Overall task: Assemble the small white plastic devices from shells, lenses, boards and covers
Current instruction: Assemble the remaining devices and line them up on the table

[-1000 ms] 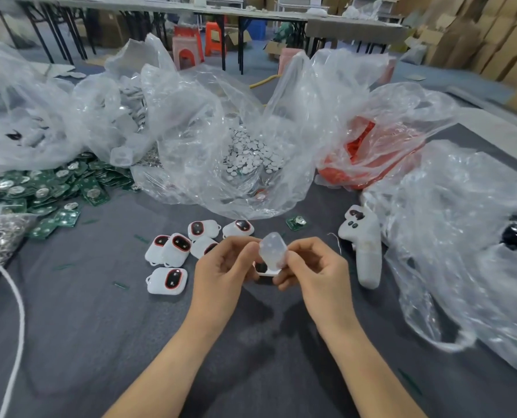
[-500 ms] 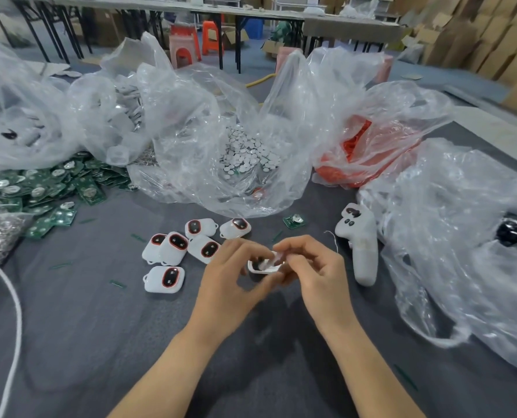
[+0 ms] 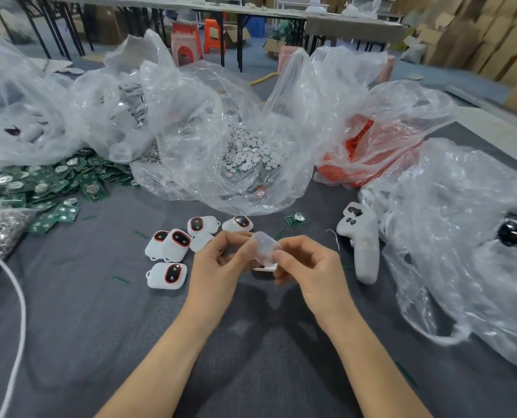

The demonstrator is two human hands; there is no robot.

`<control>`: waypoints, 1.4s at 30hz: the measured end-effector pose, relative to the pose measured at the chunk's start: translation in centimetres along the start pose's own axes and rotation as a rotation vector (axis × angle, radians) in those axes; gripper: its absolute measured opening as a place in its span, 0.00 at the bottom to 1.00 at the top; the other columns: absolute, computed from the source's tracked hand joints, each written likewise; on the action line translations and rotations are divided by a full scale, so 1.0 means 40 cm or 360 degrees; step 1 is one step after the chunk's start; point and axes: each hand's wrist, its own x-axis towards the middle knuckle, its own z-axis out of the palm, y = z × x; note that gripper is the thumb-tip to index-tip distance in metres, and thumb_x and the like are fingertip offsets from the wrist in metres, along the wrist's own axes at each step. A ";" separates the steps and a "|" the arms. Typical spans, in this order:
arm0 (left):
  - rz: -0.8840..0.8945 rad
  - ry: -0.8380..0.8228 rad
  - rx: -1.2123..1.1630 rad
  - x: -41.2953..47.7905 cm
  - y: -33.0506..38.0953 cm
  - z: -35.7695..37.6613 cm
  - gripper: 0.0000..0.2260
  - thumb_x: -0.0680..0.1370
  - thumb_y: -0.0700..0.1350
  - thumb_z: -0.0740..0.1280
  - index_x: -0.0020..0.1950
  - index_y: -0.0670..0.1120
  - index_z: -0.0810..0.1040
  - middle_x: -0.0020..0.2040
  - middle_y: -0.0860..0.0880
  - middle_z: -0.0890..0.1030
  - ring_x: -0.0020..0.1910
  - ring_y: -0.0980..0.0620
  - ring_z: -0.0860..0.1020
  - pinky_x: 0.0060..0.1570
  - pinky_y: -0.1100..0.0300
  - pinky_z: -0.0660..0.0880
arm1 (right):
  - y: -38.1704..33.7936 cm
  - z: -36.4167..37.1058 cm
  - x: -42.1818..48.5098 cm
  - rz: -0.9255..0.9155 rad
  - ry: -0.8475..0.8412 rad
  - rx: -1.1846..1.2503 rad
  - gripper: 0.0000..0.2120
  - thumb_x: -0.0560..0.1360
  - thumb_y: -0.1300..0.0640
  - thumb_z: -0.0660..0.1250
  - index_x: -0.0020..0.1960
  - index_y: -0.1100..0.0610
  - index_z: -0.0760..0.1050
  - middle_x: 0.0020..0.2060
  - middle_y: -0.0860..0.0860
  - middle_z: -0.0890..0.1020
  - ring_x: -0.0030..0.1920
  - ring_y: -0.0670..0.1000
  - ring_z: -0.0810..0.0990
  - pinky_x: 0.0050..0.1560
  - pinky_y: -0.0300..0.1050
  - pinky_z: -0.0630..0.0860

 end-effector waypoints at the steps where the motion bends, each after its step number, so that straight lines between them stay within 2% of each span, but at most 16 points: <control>1: -0.0010 0.0000 0.0010 0.001 0.003 -0.002 0.03 0.76 0.37 0.67 0.43 0.43 0.79 0.44 0.51 0.84 0.41 0.54 0.83 0.42 0.63 0.79 | 0.001 -0.002 0.003 0.0014 0.0060 0.0013 0.05 0.73 0.67 0.69 0.44 0.59 0.81 0.32 0.50 0.83 0.30 0.46 0.78 0.32 0.38 0.78; 2: 0.0013 0.0022 0.0098 0.003 0.004 -0.007 0.03 0.77 0.36 0.66 0.45 0.43 0.79 0.43 0.51 0.84 0.41 0.54 0.83 0.42 0.63 0.78 | 0.004 -0.007 0.006 0.0027 0.0130 0.0016 0.06 0.73 0.68 0.69 0.44 0.58 0.81 0.32 0.50 0.82 0.30 0.45 0.78 0.32 0.38 0.77; 4: 0.0167 0.0073 0.0526 0.010 0.002 -0.030 0.10 0.77 0.33 0.66 0.49 0.48 0.78 0.44 0.55 0.83 0.45 0.57 0.81 0.47 0.67 0.75 | 0.011 -0.018 0.013 0.0031 0.0271 -0.0063 0.08 0.73 0.67 0.69 0.44 0.55 0.81 0.31 0.49 0.82 0.29 0.45 0.76 0.30 0.38 0.75; 6: 0.0356 -0.0033 0.1002 0.010 0.002 -0.052 0.17 0.74 0.32 0.65 0.57 0.52 0.75 0.51 0.57 0.81 0.53 0.61 0.77 0.54 0.71 0.69 | 0.020 -0.029 0.020 0.0013 0.0364 -0.0226 0.09 0.73 0.66 0.69 0.44 0.52 0.80 0.32 0.48 0.82 0.30 0.45 0.76 0.30 0.39 0.73; 9: 0.0486 -0.0436 0.1538 0.002 -0.015 -0.056 0.28 0.70 0.44 0.65 0.71 0.51 0.68 0.60 0.56 0.76 0.64 0.56 0.68 0.65 0.65 0.60 | 0.029 -0.035 0.024 -0.0009 0.0373 -0.0369 0.10 0.73 0.66 0.69 0.42 0.51 0.80 0.34 0.48 0.82 0.31 0.44 0.76 0.32 0.40 0.73; 11: 0.0526 -0.0540 0.1764 -0.004 -0.029 -0.050 0.33 0.70 0.50 0.65 0.75 0.54 0.62 0.64 0.58 0.74 0.68 0.57 0.64 0.66 0.63 0.54 | 0.026 -0.034 0.024 -0.0037 0.0328 -0.0303 0.10 0.74 0.66 0.68 0.43 0.52 0.80 0.33 0.47 0.82 0.31 0.44 0.76 0.32 0.40 0.73; 13: 0.0543 -0.0541 0.1776 -0.002 -0.035 -0.047 0.35 0.71 0.50 0.68 0.76 0.57 0.58 0.67 0.59 0.72 0.69 0.59 0.61 0.66 0.64 0.51 | 0.020 -0.033 0.022 -0.0069 0.0230 -0.0163 0.09 0.75 0.67 0.67 0.44 0.54 0.80 0.33 0.46 0.81 0.32 0.43 0.75 0.31 0.36 0.72; 15: 0.0543 -0.0518 0.1697 0.000 -0.036 -0.049 0.36 0.72 0.47 0.70 0.75 0.58 0.56 0.65 0.61 0.71 0.68 0.59 0.61 0.66 0.64 0.52 | 0.017 -0.031 0.021 -0.0070 0.0133 -0.0155 0.09 0.74 0.67 0.67 0.45 0.54 0.80 0.35 0.46 0.82 0.34 0.42 0.76 0.33 0.33 0.71; 19: 0.0529 -0.0489 0.1578 0.000 -0.036 -0.051 0.35 0.72 0.48 0.72 0.75 0.58 0.58 0.58 0.64 0.74 0.65 0.58 0.66 0.65 0.62 0.55 | 0.034 -0.028 0.025 -0.0048 0.0141 -0.0685 0.13 0.74 0.66 0.68 0.41 0.47 0.79 0.38 0.44 0.84 0.39 0.41 0.80 0.43 0.33 0.73; 21: 0.0532 -0.0495 0.1604 0.000 -0.035 -0.050 0.35 0.72 0.48 0.72 0.74 0.59 0.58 0.57 0.63 0.74 0.64 0.58 0.67 0.64 0.62 0.55 | 0.038 -0.027 0.026 -0.0058 0.0127 -0.0802 0.13 0.74 0.64 0.69 0.41 0.45 0.78 0.38 0.43 0.84 0.41 0.39 0.80 0.43 0.29 0.72; 26: 0.0544 -0.0490 0.1654 0.001 -0.035 -0.047 0.36 0.71 0.50 0.75 0.72 0.60 0.59 0.55 0.61 0.75 0.60 0.58 0.69 0.64 0.61 0.57 | 0.036 -0.028 0.023 -0.0025 0.0110 -0.0752 0.11 0.74 0.63 0.69 0.42 0.47 0.79 0.39 0.43 0.84 0.42 0.38 0.81 0.44 0.30 0.75; 29: 0.0520 -0.0476 0.1675 0.001 -0.034 -0.047 0.36 0.70 0.52 0.75 0.73 0.58 0.61 0.53 0.63 0.74 0.59 0.60 0.68 0.63 0.63 0.56 | 0.030 -0.027 0.021 0.0035 0.0145 -0.0448 0.11 0.74 0.66 0.68 0.42 0.50 0.80 0.37 0.44 0.84 0.37 0.39 0.80 0.39 0.31 0.74; 31: 0.0514 -0.0471 0.1669 0.001 -0.035 -0.047 0.36 0.70 0.52 0.75 0.74 0.58 0.61 0.53 0.63 0.73 0.58 0.61 0.68 0.63 0.62 0.56 | 0.027 -0.025 0.020 0.0056 0.0138 -0.0349 0.11 0.74 0.67 0.68 0.42 0.51 0.80 0.36 0.45 0.84 0.37 0.40 0.80 0.39 0.32 0.73; 38: 0.0494 -0.0469 0.1659 -0.002 -0.031 -0.045 0.35 0.70 0.53 0.75 0.74 0.56 0.63 0.53 0.61 0.76 0.57 0.59 0.70 0.63 0.61 0.58 | 0.033 -0.019 0.018 0.0037 0.0039 -0.0692 0.09 0.74 0.65 0.69 0.43 0.51 0.80 0.39 0.47 0.84 0.42 0.42 0.82 0.46 0.34 0.77; 42: 0.0483 -0.0470 0.1701 -0.003 -0.028 -0.043 0.31 0.70 0.54 0.74 0.70 0.56 0.68 0.53 0.60 0.76 0.57 0.58 0.71 0.62 0.62 0.57 | 0.035 -0.017 0.016 -0.0022 0.0049 -0.0841 0.09 0.74 0.63 0.69 0.43 0.49 0.79 0.37 0.45 0.83 0.40 0.40 0.81 0.43 0.31 0.75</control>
